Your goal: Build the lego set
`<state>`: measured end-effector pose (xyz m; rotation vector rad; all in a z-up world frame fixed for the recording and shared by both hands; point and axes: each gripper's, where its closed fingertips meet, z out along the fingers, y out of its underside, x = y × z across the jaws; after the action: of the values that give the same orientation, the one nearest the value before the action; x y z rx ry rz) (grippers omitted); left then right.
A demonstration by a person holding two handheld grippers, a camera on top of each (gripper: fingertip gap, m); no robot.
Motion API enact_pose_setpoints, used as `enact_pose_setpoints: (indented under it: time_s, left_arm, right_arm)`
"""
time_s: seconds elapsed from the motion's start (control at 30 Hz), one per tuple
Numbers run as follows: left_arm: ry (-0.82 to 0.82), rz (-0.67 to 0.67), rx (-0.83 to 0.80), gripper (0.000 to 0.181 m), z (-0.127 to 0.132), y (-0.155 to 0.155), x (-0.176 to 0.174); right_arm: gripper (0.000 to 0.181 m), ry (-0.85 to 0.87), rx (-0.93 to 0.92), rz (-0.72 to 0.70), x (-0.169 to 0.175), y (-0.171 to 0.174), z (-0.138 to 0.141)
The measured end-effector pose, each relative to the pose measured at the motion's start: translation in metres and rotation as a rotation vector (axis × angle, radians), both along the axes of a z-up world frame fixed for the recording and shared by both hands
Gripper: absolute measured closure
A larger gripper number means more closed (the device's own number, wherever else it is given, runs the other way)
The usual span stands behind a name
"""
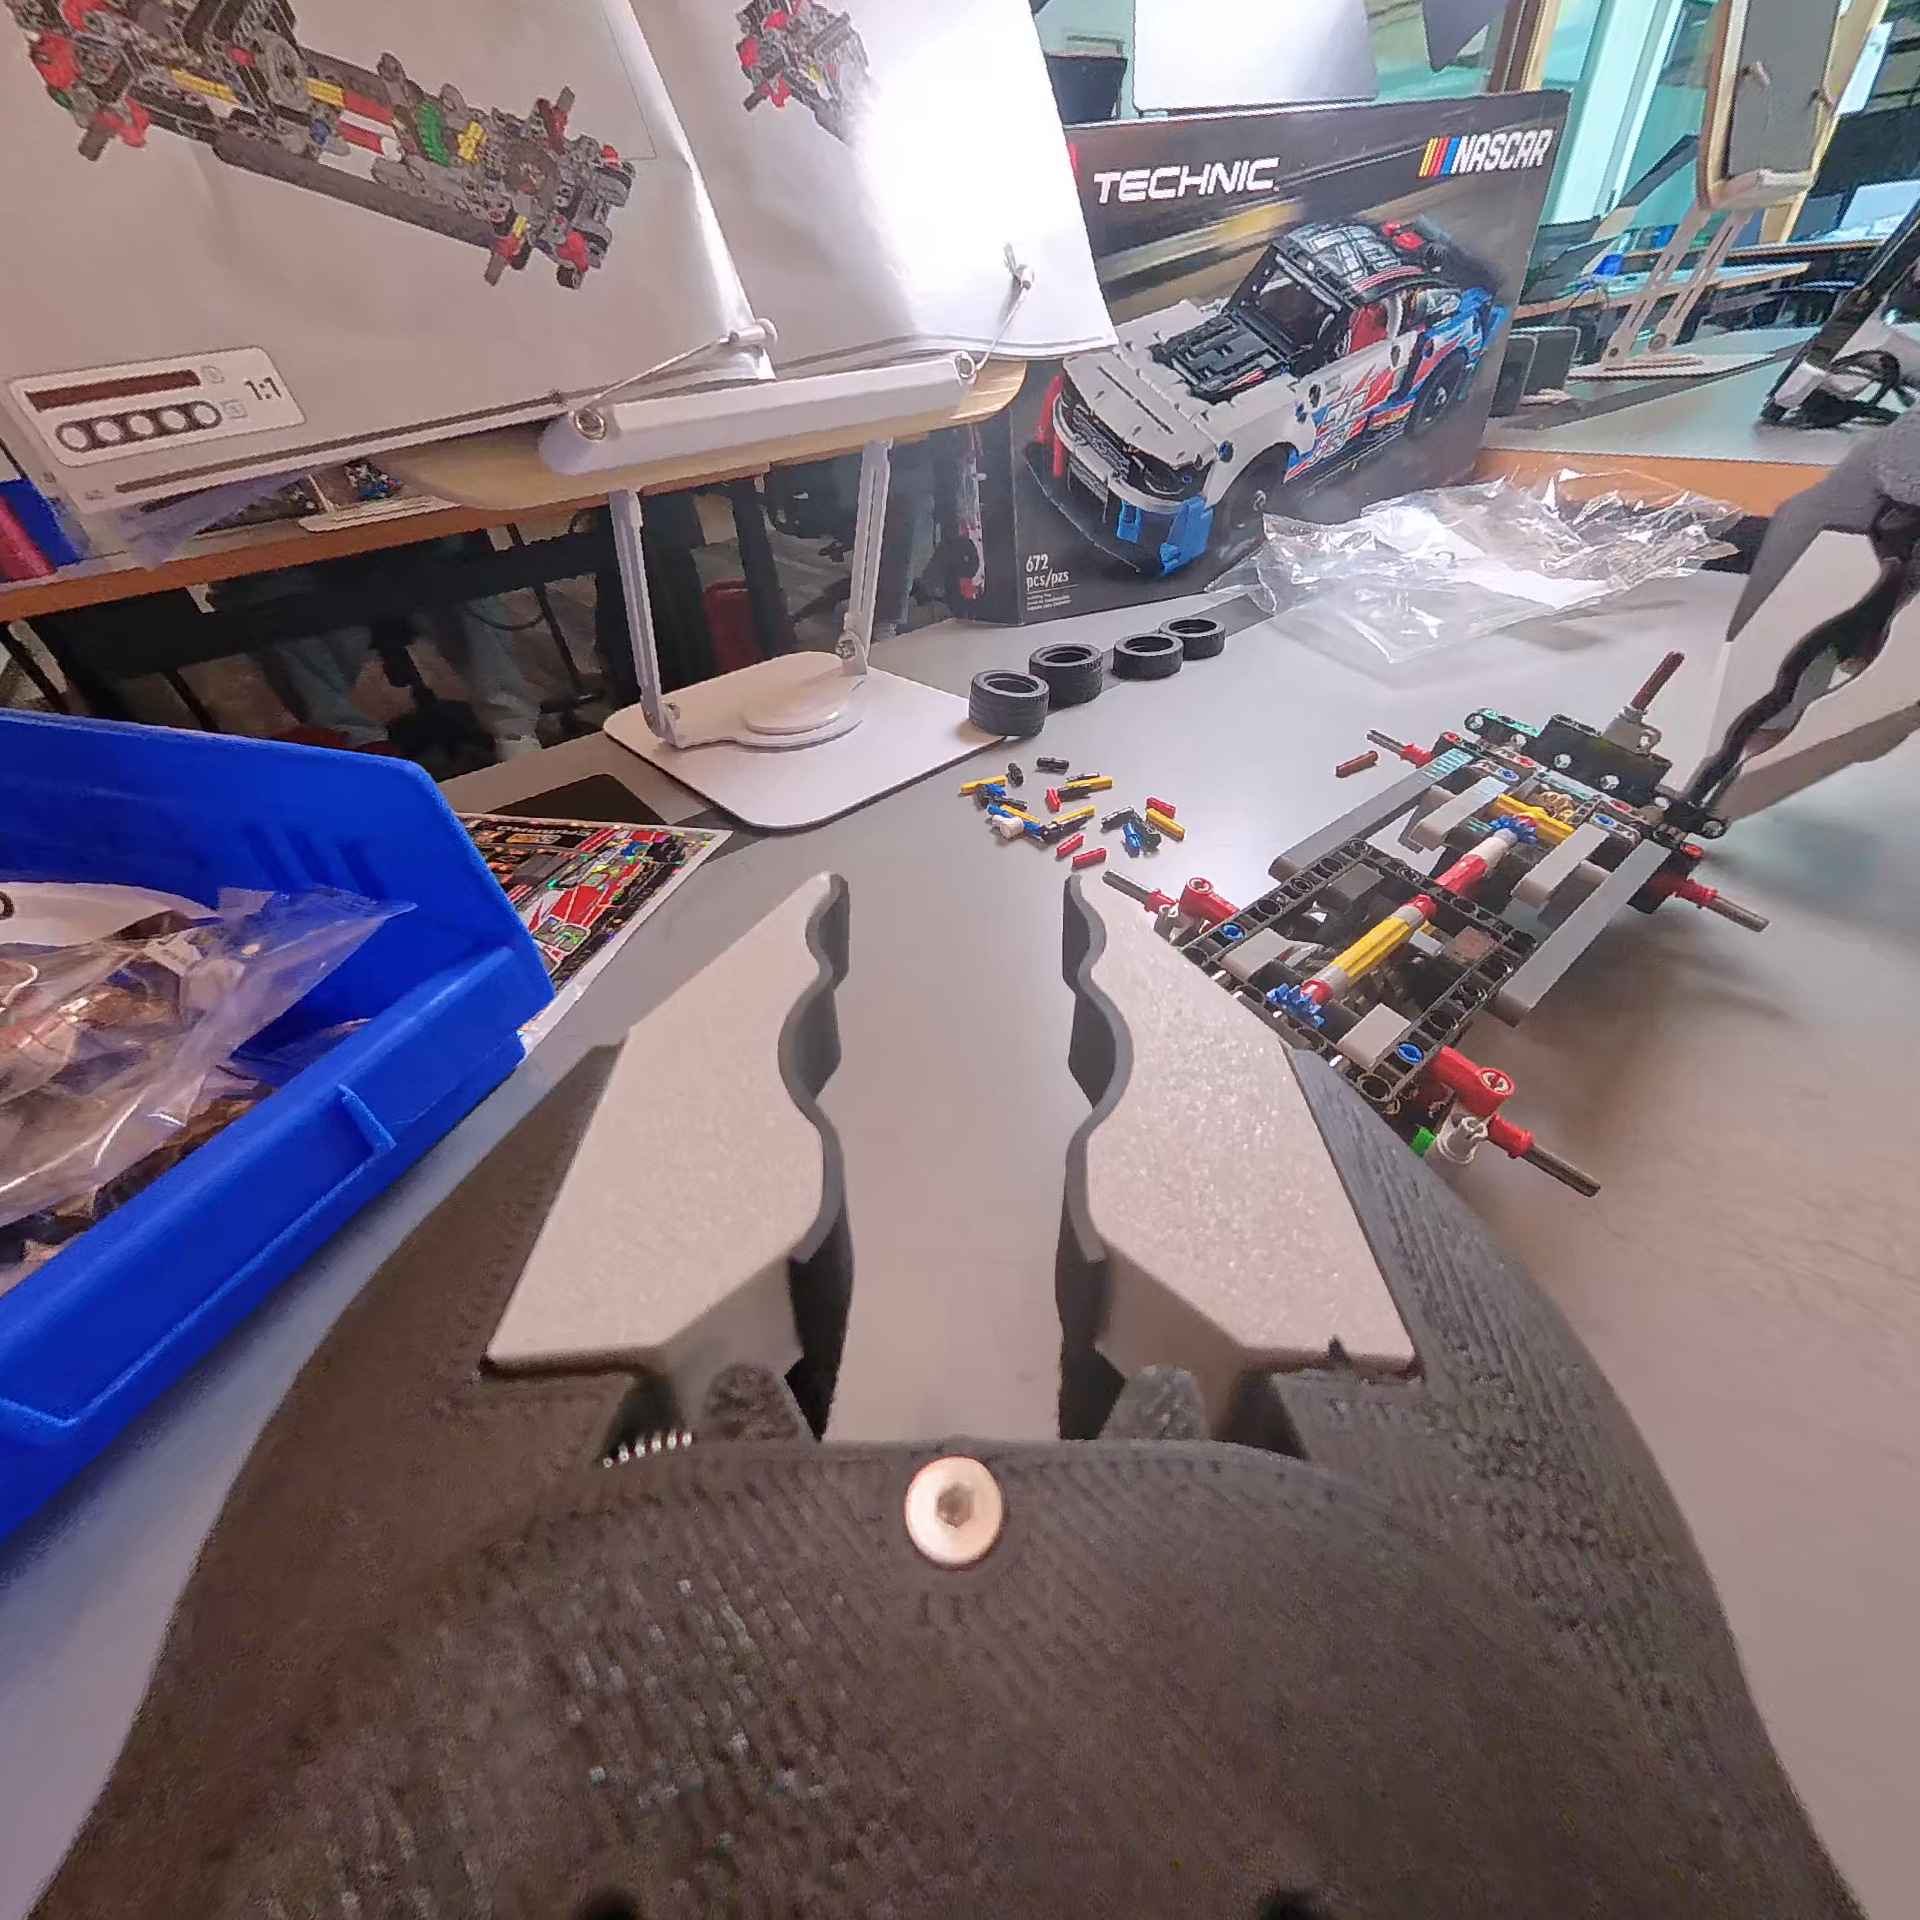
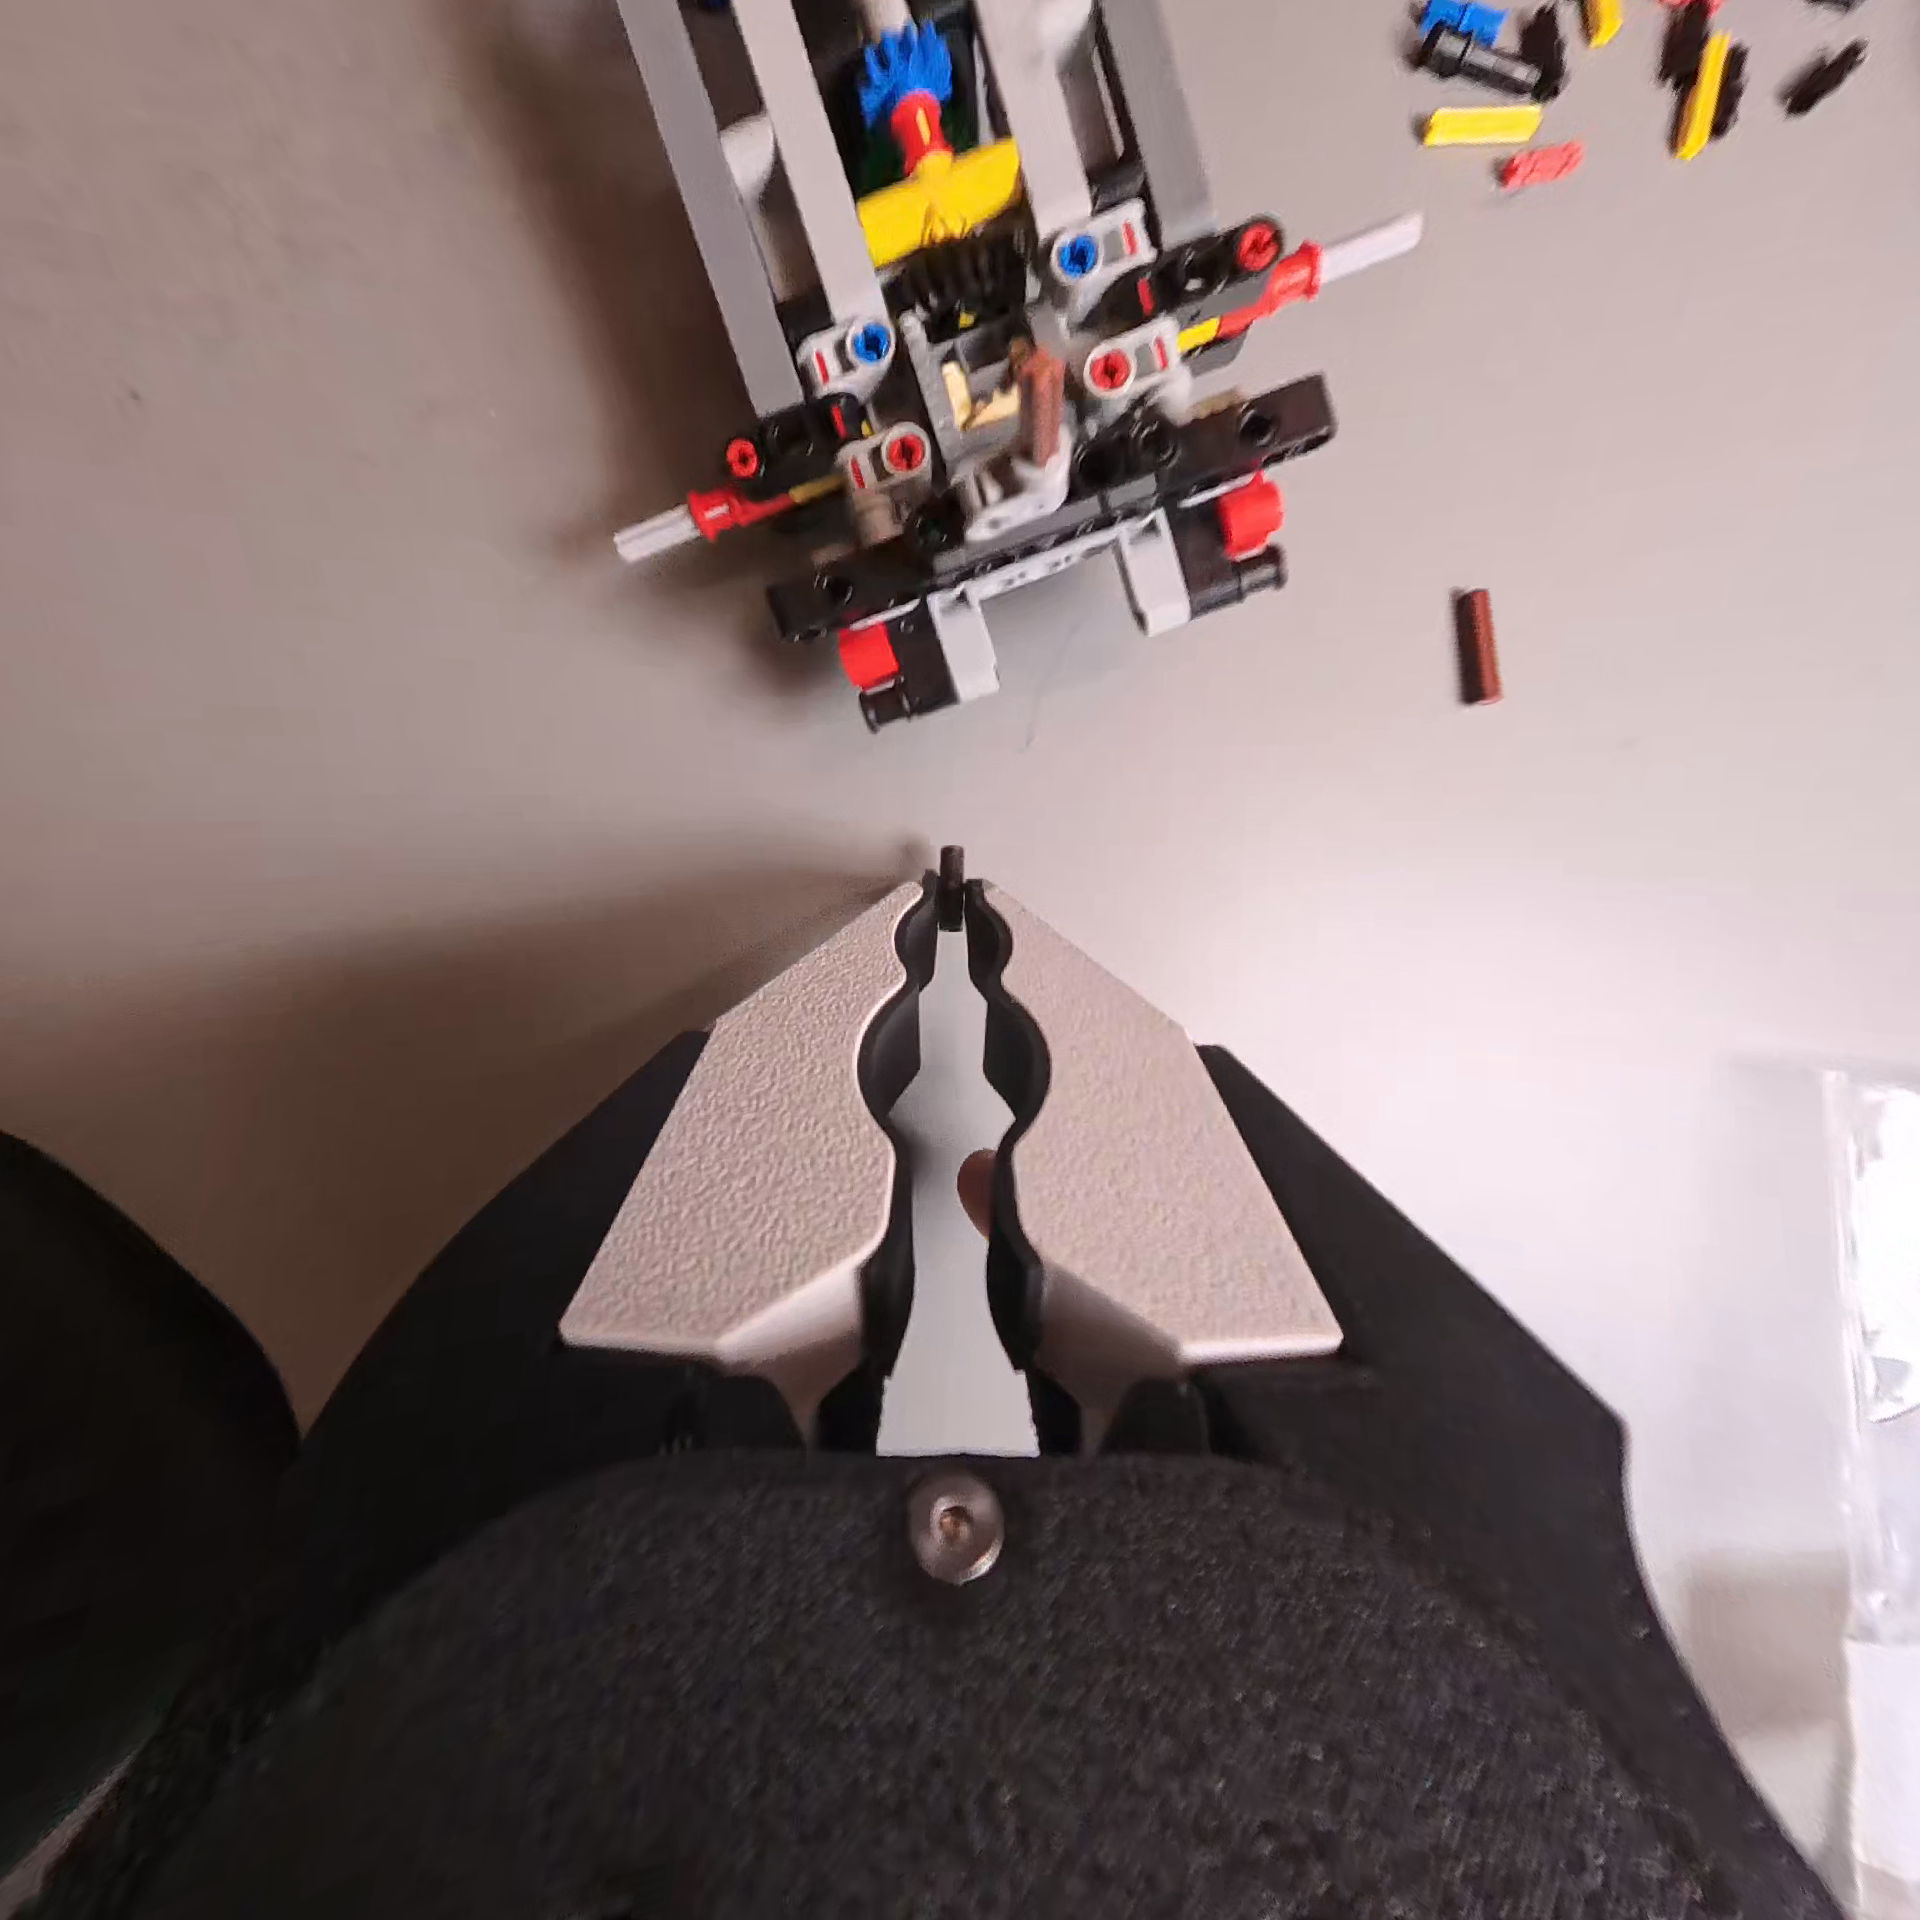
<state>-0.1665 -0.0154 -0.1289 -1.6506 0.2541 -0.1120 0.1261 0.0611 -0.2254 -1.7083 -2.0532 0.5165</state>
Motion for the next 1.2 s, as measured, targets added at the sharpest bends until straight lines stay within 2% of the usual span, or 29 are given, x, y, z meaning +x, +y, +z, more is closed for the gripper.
enact_pose_setpoints:
  time_s: [0.1,0.23,0.33,0.4,0.47,0.53,0.63,0.77,0.9,1.03,1.2]
  left_arm:
    - [0.012,0.008,0.005,0.142,0.001,-0.001,0.000]
    - [0.014,0.015,0.003,0.142,0.001,-0.001,-0.001]
    - [0.014,0.011,-0.003,0.142,-0.001,0.000,0.000]
    - [0.012,0.006,-0.011,0.142,-0.003,0.001,0.000]
    - [0.011,0.002,-0.020,0.142,-0.005,0.002,0.001]
    - [0.013,0.002,-0.024,0.142,-0.006,0.002,0.001]
    - [0.020,0.007,-0.021,0.142,-0.005,0.000,-0.001]
    - [0.021,0.012,-0.016,0.142,-0.003,-0.001,-0.004]
    - [0.004,0.001,-0.029,0.142,-0.006,0.000,-0.004]
    - [0.004,-0.009,-0.032,0.142,-0.006,0.000,-0.002]
    - [0.009,-0.014,-0.034,0.142,-0.007,0.000,-0.001]
  right_arm:
    - [0.179,-0.008,0.001,-0.007,0.003,-0.001,-0.008]
    - [0.172,-0.002,0.031,0.010,0.002,0.004,-0.003]
    - [0.172,0.121,0.047,-0.001,-0.021,0.021,0.034]
    - [0.172,0.233,0.075,-0.034,-0.049,0.045,0.065]
    - [0.172,0.291,0.085,-0.065,-0.081,0.073,0.080]
    - [0.173,0.280,0.089,-0.063,-0.114,0.097,0.073]
    - [0.174,0.215,0.103,-0.086,-0.155,0.136,0.042]
    - [0.172,0.171,-0.038,-0.175,-0.190,0.158,0.009]
    - [0.173,0.145,-0.081,-0.201,-0.202,0.159,-0.001]
    - [0.181,0.105,-0.017,-0.197,-0.201,0.164,-0.005]
    - [0.181,0.089,0.022,-0.186,-0.197,0.166,-0.004]
